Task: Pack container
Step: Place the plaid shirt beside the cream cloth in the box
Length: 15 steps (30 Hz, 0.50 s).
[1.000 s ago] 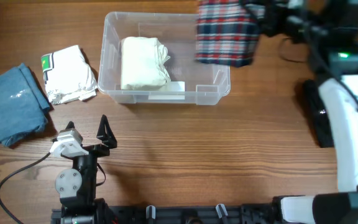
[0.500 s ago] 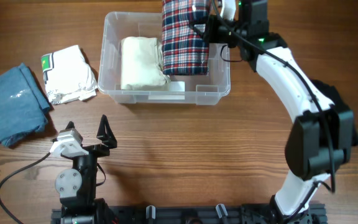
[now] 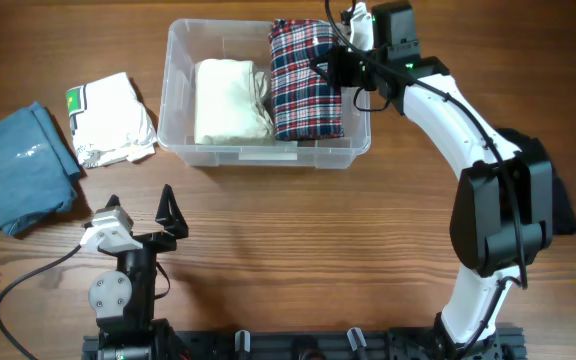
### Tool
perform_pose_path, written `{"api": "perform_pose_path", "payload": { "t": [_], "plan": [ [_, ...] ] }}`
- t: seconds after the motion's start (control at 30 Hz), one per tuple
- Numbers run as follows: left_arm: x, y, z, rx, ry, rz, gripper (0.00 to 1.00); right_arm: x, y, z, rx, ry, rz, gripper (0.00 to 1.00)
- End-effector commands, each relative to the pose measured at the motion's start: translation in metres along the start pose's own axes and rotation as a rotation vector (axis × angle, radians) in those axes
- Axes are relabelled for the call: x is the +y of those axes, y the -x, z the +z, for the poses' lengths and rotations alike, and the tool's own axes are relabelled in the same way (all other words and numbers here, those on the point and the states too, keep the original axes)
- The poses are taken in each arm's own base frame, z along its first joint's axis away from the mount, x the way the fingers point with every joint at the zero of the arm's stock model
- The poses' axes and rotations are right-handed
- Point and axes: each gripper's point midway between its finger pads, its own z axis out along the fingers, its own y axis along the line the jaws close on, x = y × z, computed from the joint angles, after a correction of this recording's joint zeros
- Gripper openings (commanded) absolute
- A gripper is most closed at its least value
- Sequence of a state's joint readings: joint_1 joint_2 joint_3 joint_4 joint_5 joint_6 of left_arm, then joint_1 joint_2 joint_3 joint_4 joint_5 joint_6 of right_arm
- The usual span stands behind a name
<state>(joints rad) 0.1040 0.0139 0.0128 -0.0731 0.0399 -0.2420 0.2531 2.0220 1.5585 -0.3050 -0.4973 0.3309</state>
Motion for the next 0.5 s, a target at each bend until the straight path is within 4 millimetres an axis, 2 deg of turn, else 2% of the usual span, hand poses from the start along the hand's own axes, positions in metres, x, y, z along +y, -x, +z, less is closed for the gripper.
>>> {"api": "perform_pose_path", "payload": {
  "t": [0.0, 0.03, 0.07, 0.23, 0.47],
  "plan": [
    [0.0006, -0.0019, 0.0001, 0.001, -0.002, -0.002, 1.00, 0.0029, 0.0054, 0.0002, -0.016, -0.003, -0.025, 0.16],
    [0.0006, -0.0019, 0.0001, 0.001, -0.002, -0.002, 1.00, 0.0028, 0.0052, 0.0002, -0.016, -0.003, -0.025, 0.44],
    [0.0006, -0.0019, 0.0001, 0.001, -0.002, -0.002, 1.00, 0.0029, 0.0053, 0.0002, -0.016, -0.003, -0.025, 0.59],
    [0.0006, -0.0019, 0.0001, 0.001, -0.002, -0.002, 1.00, 0.0028, 0.0052, 0.0002, -0.016, -0.003, -0.025, 0.68],
    [0.0006, -0.0019, 0.0001, 0.001, -0.002, -0.002, 1.00, 0.0071, 0.0117, -0.0035, -0.034, 0.002, -0.067, 0.67]
  ]
}}
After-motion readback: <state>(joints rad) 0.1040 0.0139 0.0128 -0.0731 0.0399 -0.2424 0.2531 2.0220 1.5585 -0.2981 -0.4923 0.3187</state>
